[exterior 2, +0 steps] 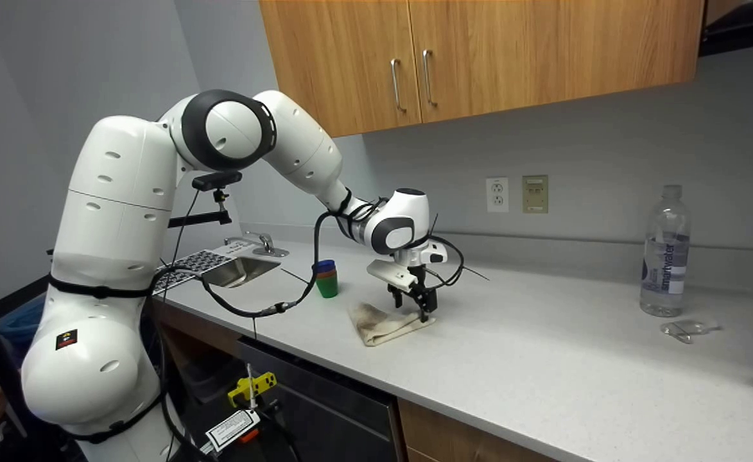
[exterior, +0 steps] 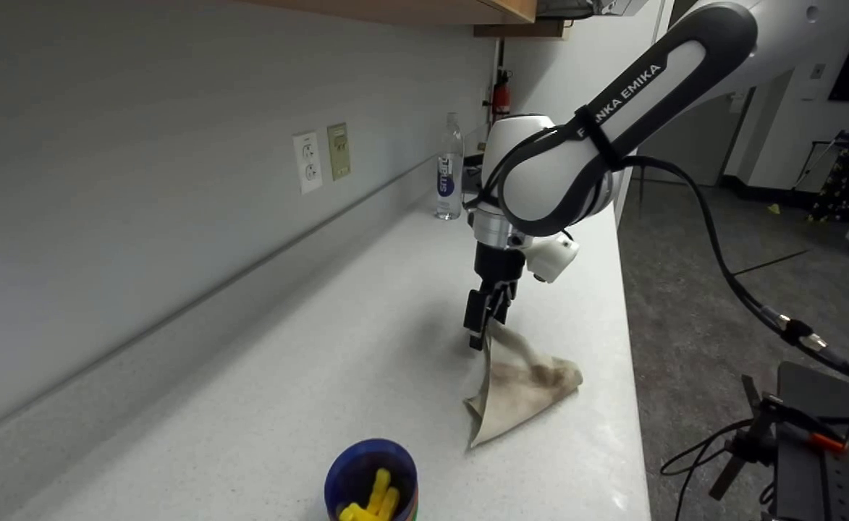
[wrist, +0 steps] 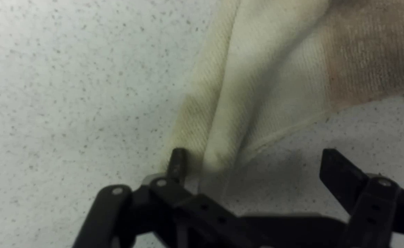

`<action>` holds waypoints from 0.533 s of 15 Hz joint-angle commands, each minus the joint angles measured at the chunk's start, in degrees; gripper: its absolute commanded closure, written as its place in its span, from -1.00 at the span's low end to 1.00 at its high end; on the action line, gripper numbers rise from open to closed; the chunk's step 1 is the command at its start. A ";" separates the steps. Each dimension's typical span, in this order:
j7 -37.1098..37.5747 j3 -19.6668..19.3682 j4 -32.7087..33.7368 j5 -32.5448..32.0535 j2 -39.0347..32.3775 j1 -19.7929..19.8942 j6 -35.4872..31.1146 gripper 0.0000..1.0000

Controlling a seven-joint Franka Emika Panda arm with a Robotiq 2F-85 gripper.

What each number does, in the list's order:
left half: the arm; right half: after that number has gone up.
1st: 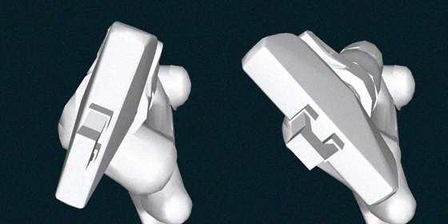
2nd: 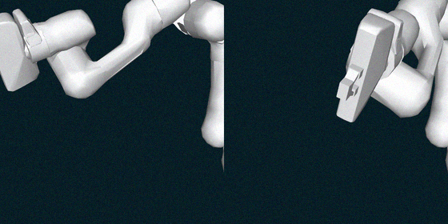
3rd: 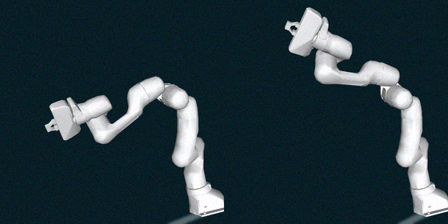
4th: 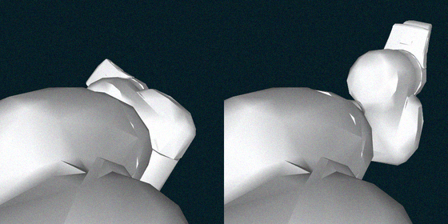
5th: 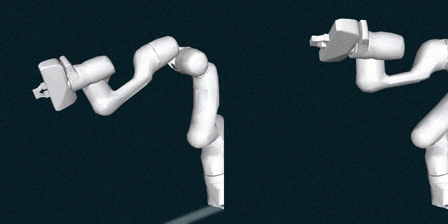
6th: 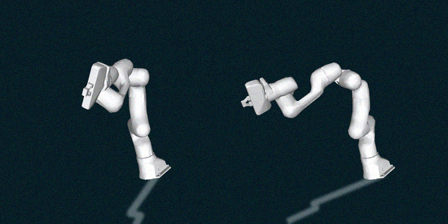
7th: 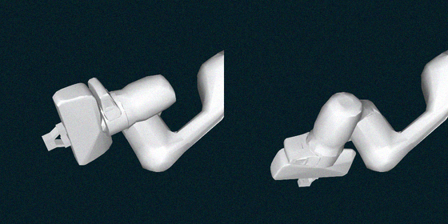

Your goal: Unfold the cloth

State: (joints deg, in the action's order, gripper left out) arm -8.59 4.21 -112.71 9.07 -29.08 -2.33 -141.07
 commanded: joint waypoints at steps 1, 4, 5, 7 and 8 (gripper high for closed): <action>2.63 0.82 2.17 -0.38 -1.14 -0.03 1.36 -1.00; 5.11 0.52 2.46 -1.36 -0.83 -1.13 1.95 -0.68; 5.92 0.33 2.55 -1.77 -0.69 -1.51 2.04 -0.49; 7.66 -0.14 2.88 -2.79 -0.53 -2.18 2.40 -0.04; 8.51 -0.36 3.08 -3.36 -0.50 -2.47 2.55 0.10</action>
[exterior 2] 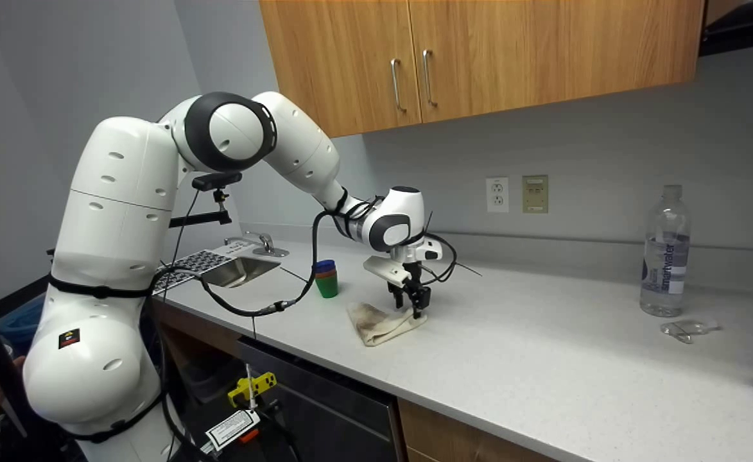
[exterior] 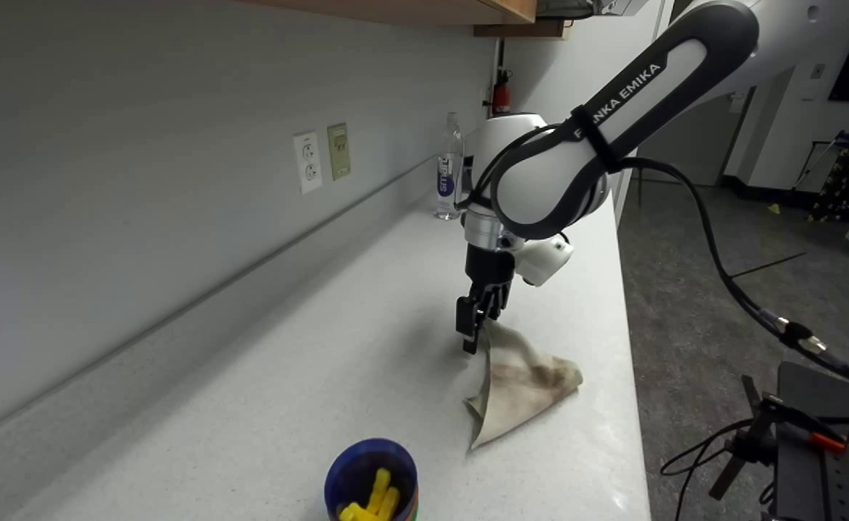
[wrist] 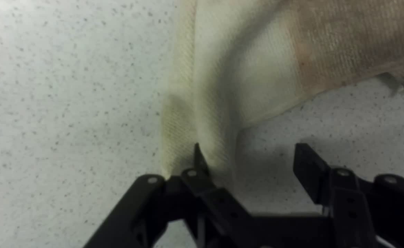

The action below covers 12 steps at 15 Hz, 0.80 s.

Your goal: Unfold the cloth

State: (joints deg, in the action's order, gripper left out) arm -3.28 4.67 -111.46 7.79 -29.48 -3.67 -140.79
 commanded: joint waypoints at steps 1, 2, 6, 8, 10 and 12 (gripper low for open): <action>4.40 -1.30 1.94 -3.20 -0.01 -1.62 2.36 0.25; 6.06 -2.14 1.87 -4.79 0.16 -2.34 2.23 0.10; 9.75 -3.82 1.67 -8.68 0.97 -3.14 2.91 -0.56; 10.59 -4.29 1.27 -9.74 1.54 -3.22 3.52 -0.73; 10.06 -3.53 0.68 -8.76 2.21 -2.36 5.03 -0.41; 9.23 -2.69 0.16 -7.65 2.94 -1.93 7.20 -0.11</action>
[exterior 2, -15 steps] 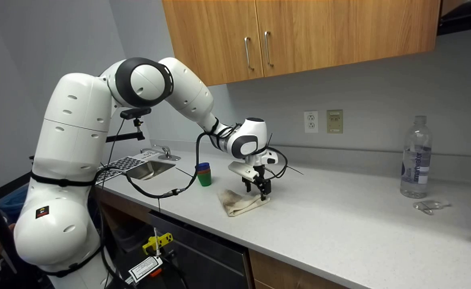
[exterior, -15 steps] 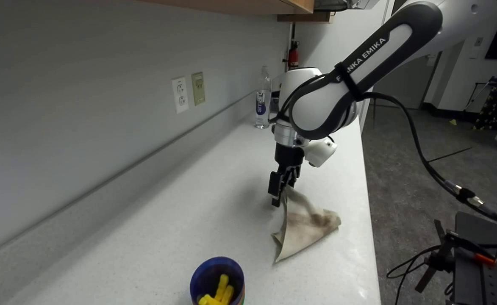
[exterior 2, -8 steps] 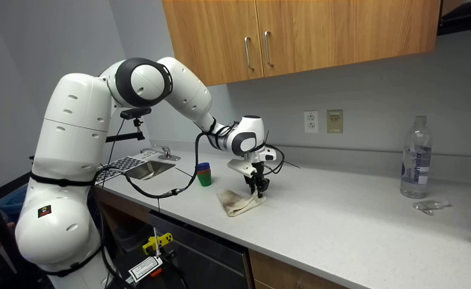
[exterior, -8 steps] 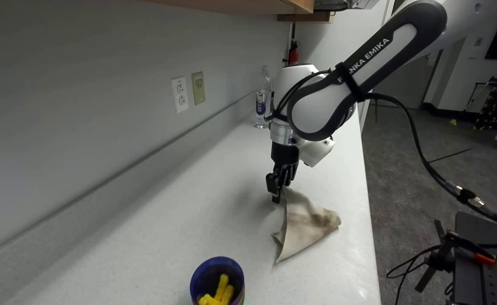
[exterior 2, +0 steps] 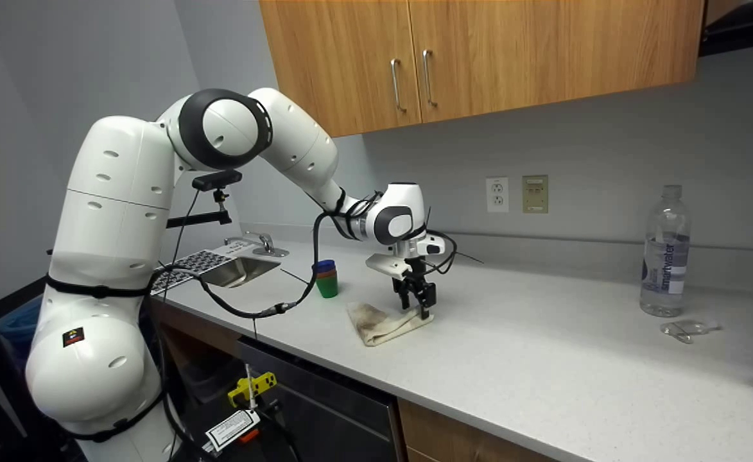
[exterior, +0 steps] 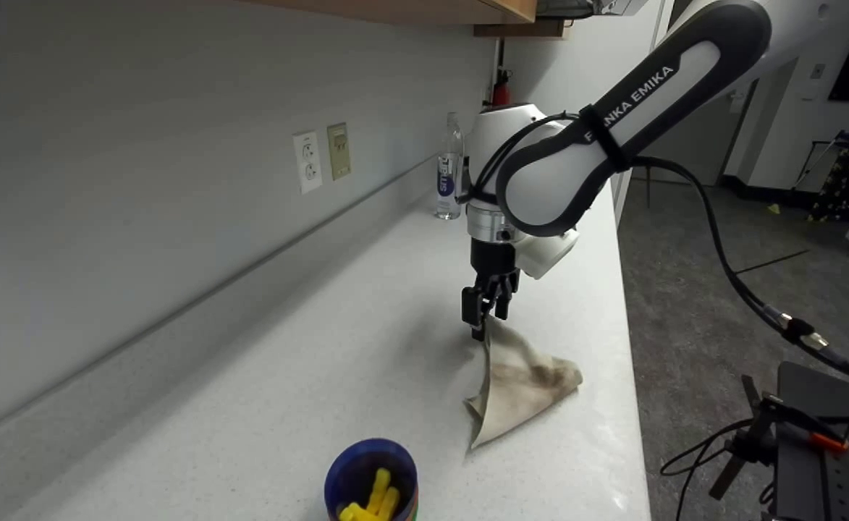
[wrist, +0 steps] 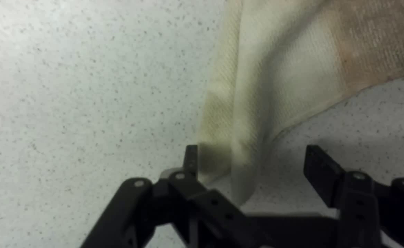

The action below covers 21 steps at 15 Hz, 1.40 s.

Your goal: Unfold the cloth

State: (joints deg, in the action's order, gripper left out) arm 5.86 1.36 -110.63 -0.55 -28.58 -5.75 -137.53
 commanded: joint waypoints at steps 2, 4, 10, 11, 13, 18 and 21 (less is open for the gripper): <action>-1.32 2.12 -0.99 2.82 2.62 0.84 6.08 0.19; -1.14 2.65 -0.81 4.03 2.82 0.75 7.68 0.51; 0.46 2.29 -0.35 3.82 3.49 0.00 8.77 1.00; 0.59 2.18 -0.49 3.55 3.78 -0.09 8.62 1.00; 1.06 1.87 -1.27 2.36 5.06 -0.61 8.24 0.99; 2.11 1.84 -3.88 -0.39 10.77 -1.71 6.98 0.99; -0.20 3.46 -6.65 0.69 15.10 -1.60 7.64 0.99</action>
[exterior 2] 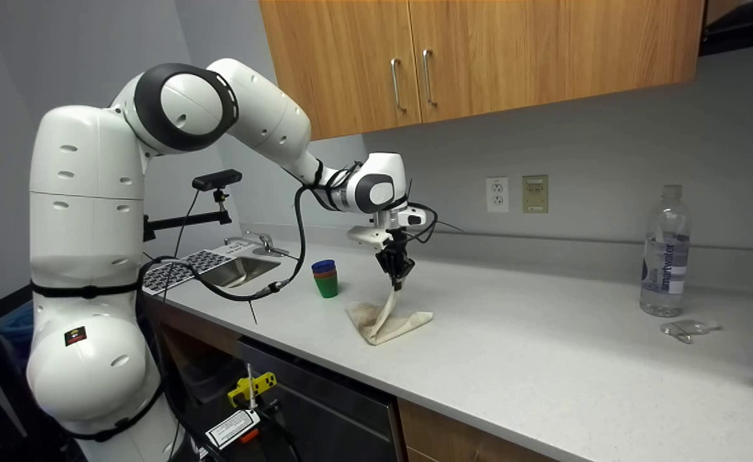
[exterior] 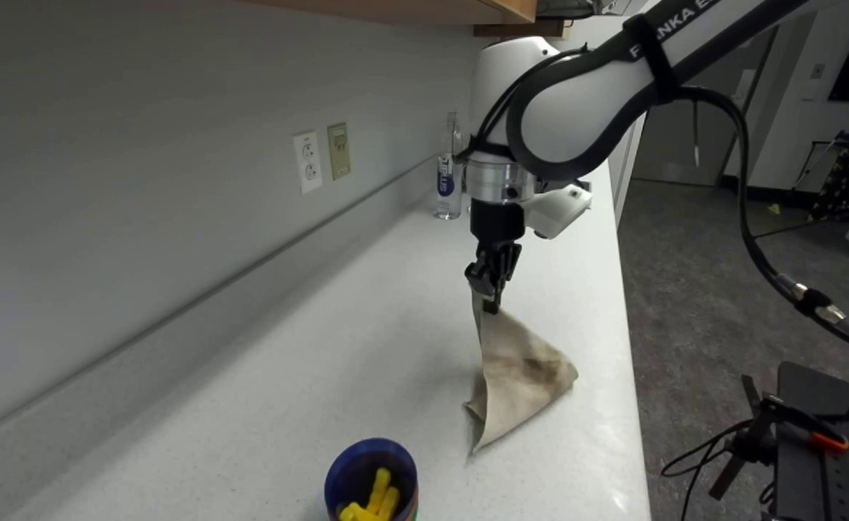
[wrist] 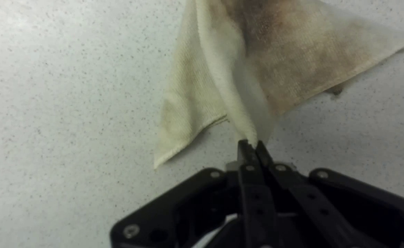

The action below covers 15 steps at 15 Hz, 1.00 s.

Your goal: Unfold the cloth

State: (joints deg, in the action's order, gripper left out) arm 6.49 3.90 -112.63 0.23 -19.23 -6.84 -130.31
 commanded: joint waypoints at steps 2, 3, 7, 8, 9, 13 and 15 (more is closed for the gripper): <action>-2.91 2.65 -7.24 1.90 8.35 -0.47 1.10 0.99; -4.02 3.63 -8.68 3.08 9.48 -0.51 1.58 0.99; -9.40 7.34 -14.18 8.26 13.21 -1.24 6.83 0.99; -10.21 7.95 -15.29 8.84 13.91 -1.59 8.57 0.99; -10.88 8.37 -16.22 9.08 14.43 -1.95 10.11 0.99; -12.57 9.35 -18.79 8.42 15.75 -3.27 15.19 0.99; -13.25 9.46 -19.48 7.93 15.89 -3.83 16.83 0.99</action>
State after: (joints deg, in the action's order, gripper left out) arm -4.27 13.31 -129.87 7.67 -5.88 -9.88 -116.20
